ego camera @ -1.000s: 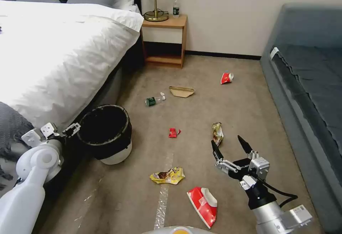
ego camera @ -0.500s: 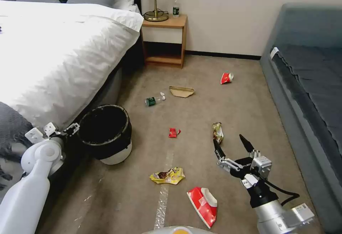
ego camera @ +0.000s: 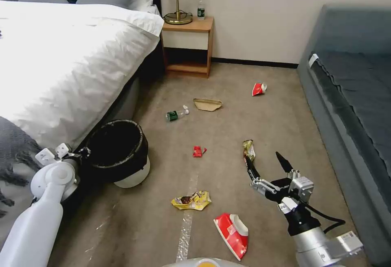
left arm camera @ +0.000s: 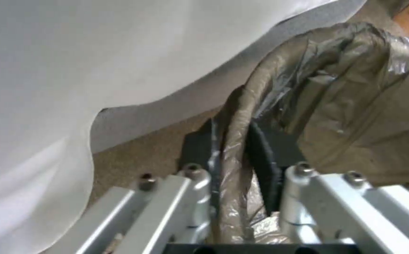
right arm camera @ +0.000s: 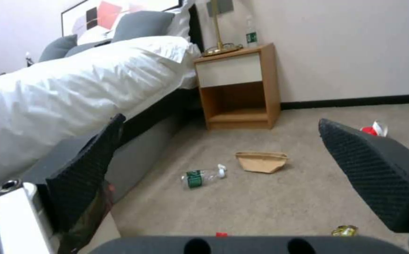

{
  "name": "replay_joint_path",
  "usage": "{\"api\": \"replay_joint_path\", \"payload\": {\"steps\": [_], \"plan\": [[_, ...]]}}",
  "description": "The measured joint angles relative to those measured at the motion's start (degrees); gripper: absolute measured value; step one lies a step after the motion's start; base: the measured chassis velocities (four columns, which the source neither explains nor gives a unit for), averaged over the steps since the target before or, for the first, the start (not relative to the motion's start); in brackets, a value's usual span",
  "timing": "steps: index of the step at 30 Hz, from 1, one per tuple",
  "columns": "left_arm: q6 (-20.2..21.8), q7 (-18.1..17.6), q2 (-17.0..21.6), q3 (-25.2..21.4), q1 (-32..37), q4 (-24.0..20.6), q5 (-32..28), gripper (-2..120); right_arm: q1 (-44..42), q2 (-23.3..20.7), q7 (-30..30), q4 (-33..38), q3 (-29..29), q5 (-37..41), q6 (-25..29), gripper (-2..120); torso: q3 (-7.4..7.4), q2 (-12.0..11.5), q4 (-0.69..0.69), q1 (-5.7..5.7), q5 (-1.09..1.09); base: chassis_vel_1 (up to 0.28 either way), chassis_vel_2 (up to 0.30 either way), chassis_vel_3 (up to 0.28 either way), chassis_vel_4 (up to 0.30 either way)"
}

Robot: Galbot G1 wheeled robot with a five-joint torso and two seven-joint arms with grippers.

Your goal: Pick up the trash can from the floor.

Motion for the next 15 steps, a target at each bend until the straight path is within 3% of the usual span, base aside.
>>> {"api": "replay_joint_path", "payload": {"steps": [4,11,15], "plan": [[0.0,0.29,0.04,-0.11,0.62,-0.81,0.15,5,-0.09,0.08,0.0,0.05,-0.12,-0.06,0.0,100,0.0,0.0,0.0,0.0,0.0,0.0,0.0,0.0,0.0],[0.25,0.99,-0.08,-0.43,2.6,-3.87,0.35,5,-0.12,0.09,-0.04,0.09,-0.26,-0.1,0.08,100,0.0,0.0,0.0,0.0,0.0,0.0,0.0,0.0,0.0],[0.74,1.42,-0.6,-1.0,5.3,-9.41,0.6,5,-0.07,0.01,-0.13,0.34,-0.46,-0.11,0.12,100,0.0,0.0,0.0,0.0,0.0,0.0,0.0,0.0,0.0]]}}
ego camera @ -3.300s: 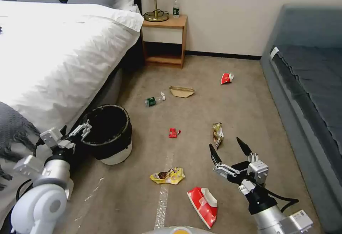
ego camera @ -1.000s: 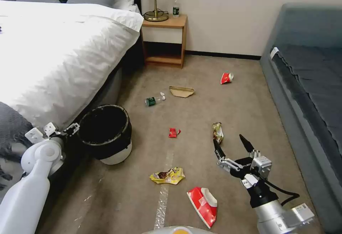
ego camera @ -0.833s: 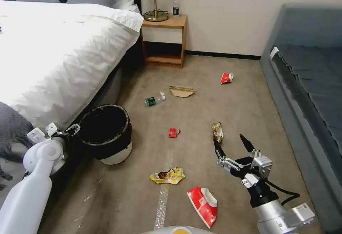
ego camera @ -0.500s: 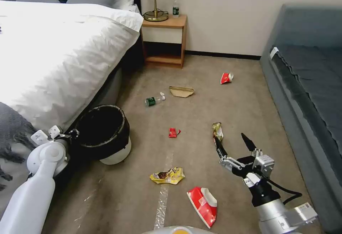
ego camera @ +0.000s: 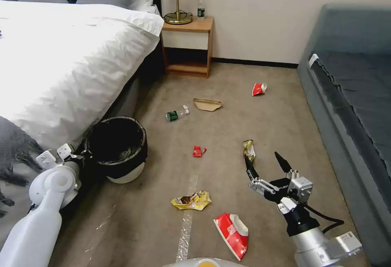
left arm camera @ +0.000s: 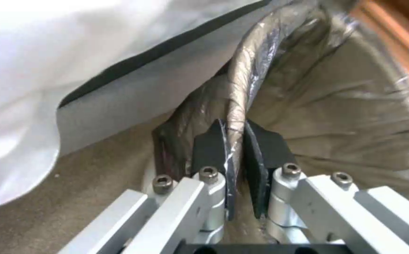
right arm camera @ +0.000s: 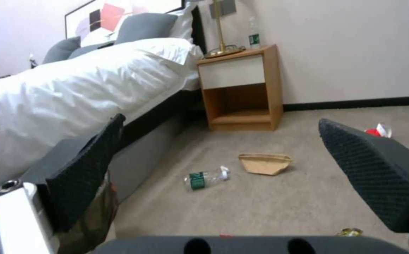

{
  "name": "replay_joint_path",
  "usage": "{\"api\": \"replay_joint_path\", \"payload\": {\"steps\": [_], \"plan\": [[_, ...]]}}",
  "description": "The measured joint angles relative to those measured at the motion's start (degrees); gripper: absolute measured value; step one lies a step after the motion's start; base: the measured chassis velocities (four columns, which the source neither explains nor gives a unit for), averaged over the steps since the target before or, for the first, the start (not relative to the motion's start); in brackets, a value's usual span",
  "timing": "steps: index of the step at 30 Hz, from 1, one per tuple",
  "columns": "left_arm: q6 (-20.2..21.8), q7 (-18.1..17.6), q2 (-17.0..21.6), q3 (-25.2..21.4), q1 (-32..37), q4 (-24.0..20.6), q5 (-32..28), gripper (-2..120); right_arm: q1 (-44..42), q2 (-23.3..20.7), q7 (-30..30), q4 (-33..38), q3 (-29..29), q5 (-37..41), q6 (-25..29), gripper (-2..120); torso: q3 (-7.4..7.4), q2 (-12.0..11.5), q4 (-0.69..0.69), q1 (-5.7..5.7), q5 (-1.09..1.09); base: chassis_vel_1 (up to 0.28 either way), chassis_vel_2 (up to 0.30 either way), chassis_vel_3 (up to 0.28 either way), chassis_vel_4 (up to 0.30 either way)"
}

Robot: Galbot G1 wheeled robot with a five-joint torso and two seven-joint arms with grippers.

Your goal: Pick up the trash can from the floor.

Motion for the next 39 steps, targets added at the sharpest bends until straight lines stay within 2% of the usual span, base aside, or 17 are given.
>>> {"api": "replay_joint_path", "payload": {"steps": [1,3,4,7,11,18,20,24,30,39], "plan": [[0.0,0.0,0.0,0.0,0.0,0.0,0.0,5,0.0,0.0,0.0,0.0,0.0,0.0,0.0,100,0.0,0.0,0.0,0.0,0.0,0.0,0.0,0.0,0.0],[0.29,0.02,-0.17,-0.44,1.21,-3.78,-0.26,5,0.02,-0.12,-0.01,0.25,0.0,0.16,0.02,100,0.0,0.0,0.0,0.0,0.0,0.0,0.0,0.0,0.0],[0.29,0.02,-0.17,-0.44,1.21,-3.78,-0.26,5,0.02,-0.12,-0.01,0.25,0.0,0.16,0.02,100,0.0,0.0,0.0,0.0,0.0,0.0,0.0,0.0,0.0],[0.63,0.01,-0.19,-0.95,2.24,-8.05,-1.74,5,0.05,-0.13,-0.01,0.71,0.11,0.38,0.05,100,0.0,0.0,0.01,0.0,0.0,0.0,0.0,0.0,0.0],[0.71,-0.01,-0.25,-1.23,2.68,-11.07,-3.43,5,-0.06,0.02,-0.03,1.19,0.12,0.38,0.07,100,0.0,0.0,-0.01,0.0,0.0,0.0,0.0,0.0,0.0],[0.72,-0.02,-0.91,-1.63,3.35,-13.87,-5.12,5,-0.34,0.16,-0.12,1.59,0.17,0.27,0.17,100,-0.01,0.0,0.0,0.0,0.0,0.0,0.0,0.0,0.0],[0.71,-0.02,-1.73,-1.97,4.33,-16.37,-5.96,5,-0.57,0.14,-0.13,1.98,0.32,0.23,0.27,100,0.0,0.0,0.0,0.0,0.0,0.0,0.0,0.0,0.0],[0.69,0.02,-2.19,-2.12,5.0,-17.98,-6.31,5,-0.64,0.14,-0.13,2.15,0.47,0.23,0.28,100,0.0,0.0,0.0,0.0,0.0,0.0,0.0,0.0,0.0],[0.55,0.99,-3.34,-2.48,7.29,-23.09,-7.25,5,-0.65,0.13,-0.13,2.58,0.89,0.23,0.32,100,-0.01,0.0,0.0,0.0,0.0,0.0,0.0,0.0,0.0],[0.31,1.51,-3.75,-2.53,7.9,-24.12,-7.52,5,-0.54,0.1,-0.13,2.58,0.84,0.15,0.33,100,0.0,0.0,0.0,0.0,0.0,0.0,0.0,0.0,0.0]]}}
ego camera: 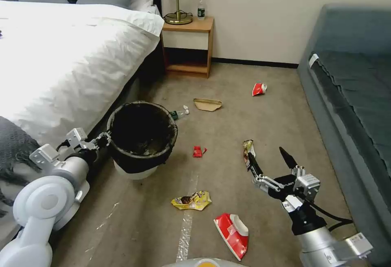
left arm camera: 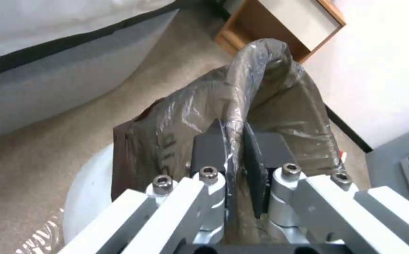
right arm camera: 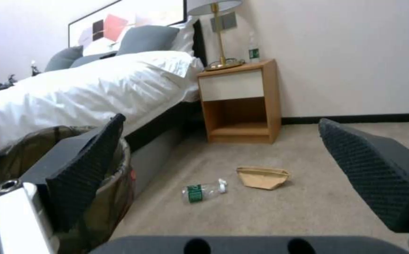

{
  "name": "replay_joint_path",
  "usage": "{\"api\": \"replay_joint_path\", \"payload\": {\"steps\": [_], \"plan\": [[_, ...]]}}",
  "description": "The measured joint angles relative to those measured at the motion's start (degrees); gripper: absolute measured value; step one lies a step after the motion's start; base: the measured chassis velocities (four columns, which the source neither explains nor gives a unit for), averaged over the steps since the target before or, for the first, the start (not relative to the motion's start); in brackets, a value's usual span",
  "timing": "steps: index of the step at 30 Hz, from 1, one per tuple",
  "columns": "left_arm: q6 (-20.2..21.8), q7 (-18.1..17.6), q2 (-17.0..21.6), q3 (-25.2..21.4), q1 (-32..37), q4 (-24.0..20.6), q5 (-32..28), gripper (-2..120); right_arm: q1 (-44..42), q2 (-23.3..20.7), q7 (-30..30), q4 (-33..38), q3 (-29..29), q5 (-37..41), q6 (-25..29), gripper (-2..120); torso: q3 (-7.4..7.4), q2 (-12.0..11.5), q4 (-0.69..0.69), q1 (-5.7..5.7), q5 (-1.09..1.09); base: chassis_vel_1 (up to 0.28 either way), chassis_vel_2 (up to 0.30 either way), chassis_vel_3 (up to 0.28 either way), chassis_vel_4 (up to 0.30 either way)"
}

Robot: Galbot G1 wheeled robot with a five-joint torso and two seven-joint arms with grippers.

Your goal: Pick up the trash can from the floor.

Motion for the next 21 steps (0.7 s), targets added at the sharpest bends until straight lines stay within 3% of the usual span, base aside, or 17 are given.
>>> {"api": "replay_joint_path", "payload": {"steps": [21], "plan": [[-0.22,0.52,-0.69,-0.07,0.37,-0.19,0.01,5,0.82,-1.26,0.23,-1.28,-0.06,0.52,-0.14,100,0.0,0.0,0.0,0.0,0.0,0.0,0.0,0.0,0.0]]}}
